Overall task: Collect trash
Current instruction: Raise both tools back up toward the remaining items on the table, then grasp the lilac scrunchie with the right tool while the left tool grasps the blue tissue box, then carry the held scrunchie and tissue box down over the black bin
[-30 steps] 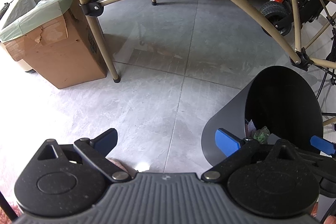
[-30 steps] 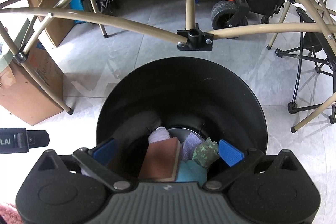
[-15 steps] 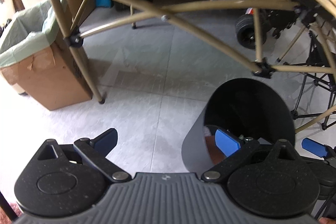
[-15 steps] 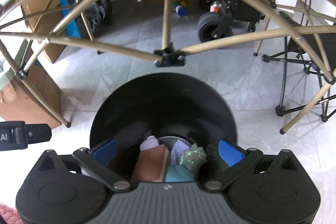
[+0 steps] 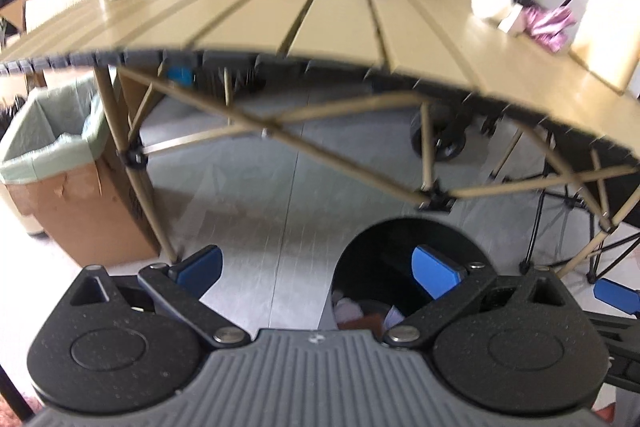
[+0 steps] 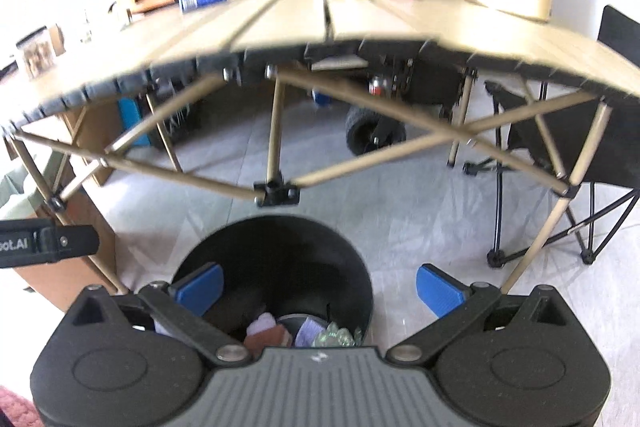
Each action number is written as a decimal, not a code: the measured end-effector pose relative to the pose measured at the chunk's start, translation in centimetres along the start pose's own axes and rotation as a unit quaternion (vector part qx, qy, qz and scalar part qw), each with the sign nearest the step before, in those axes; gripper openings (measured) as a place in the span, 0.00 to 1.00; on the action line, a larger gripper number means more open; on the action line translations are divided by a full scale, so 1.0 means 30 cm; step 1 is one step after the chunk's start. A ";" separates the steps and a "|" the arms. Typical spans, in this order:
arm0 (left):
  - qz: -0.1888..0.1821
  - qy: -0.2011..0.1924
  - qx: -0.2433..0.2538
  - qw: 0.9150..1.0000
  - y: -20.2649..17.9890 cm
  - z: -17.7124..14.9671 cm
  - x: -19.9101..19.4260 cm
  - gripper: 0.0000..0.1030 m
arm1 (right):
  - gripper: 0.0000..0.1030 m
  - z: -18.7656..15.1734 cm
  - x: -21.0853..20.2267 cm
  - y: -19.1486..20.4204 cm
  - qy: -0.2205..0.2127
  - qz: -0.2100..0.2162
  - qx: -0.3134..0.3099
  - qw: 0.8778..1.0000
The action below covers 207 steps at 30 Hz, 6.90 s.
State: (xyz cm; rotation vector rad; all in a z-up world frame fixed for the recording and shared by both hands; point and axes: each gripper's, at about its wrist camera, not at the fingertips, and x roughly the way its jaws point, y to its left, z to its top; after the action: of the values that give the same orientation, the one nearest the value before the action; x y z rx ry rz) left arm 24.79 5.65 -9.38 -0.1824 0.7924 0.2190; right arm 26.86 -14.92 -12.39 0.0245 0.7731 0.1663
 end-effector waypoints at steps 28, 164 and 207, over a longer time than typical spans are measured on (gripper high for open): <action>-0.036 -0.174 0.007 0.984 -0.263 0.391 -0.136 1.00 | 1.00 0.465 -0.159 -0.254 -0.270 -0.041 0.060 0.960; 0.051 -0.128 0.028 0.990 -0.260 0.774 0.076 0.72 | 0.31 0.799 0.102 -0.255 -0.237 0.103 0.098 0.961; -0.024 -0.091 0.066 0.993 -0.103 0.018 -0.339 0.72 | 0.31 0.020 -0.325 -0.194 -0.146 0.136 -0.031 0.979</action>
State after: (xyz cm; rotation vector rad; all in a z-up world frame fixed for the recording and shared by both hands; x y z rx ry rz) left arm 19.04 1.52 -1.41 -0.0561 0.6182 0.1357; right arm 21.25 -22.17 -5.68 0.0946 0.4681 0.4362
